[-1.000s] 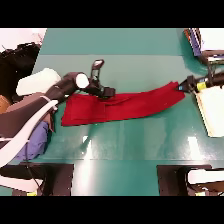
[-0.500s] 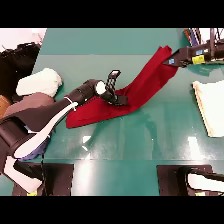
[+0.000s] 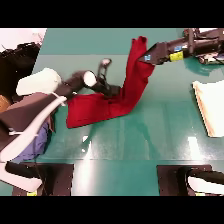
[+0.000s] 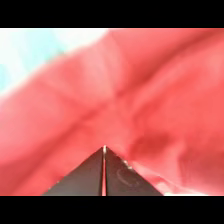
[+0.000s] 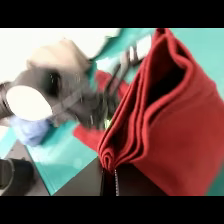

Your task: Fold the shirts.

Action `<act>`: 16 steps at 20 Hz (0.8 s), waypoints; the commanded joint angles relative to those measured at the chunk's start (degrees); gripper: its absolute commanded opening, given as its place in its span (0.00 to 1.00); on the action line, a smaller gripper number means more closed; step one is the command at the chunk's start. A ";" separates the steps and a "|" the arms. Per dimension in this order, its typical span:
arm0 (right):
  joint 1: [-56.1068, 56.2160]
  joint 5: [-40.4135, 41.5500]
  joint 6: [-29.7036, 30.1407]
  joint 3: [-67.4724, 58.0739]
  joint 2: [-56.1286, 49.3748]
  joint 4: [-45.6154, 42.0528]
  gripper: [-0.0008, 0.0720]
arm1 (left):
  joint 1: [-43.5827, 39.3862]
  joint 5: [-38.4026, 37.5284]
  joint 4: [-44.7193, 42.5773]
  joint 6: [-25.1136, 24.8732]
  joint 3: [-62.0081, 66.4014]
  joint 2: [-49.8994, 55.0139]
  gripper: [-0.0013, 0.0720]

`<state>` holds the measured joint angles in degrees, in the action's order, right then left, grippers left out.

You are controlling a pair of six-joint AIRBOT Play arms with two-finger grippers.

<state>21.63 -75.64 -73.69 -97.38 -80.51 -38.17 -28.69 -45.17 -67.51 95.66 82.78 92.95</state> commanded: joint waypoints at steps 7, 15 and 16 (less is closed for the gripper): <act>28.33 23.65 10.88 -0.13 -13.18 7.56 0.39 | 26.16 -7.06 -17.59 -0.11 0.00 -28.02 0.05; 24.63 11.30 7.21 -1.44 -14.40 -5.14 0.63 | 31.58 -13.33 -16.92 -0.72 0.00 -31.34 0.05; 21.49 10.88 6.38 2.29 -12.39 -6.93 0.63 | 31.58 -13.35 -16.92 -0.72 0.00 -31.32 0.05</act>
<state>47.77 -60.31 -64.82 -98.96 -95.29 -38.57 2.00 -56.77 -84.47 95.26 82.78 62.26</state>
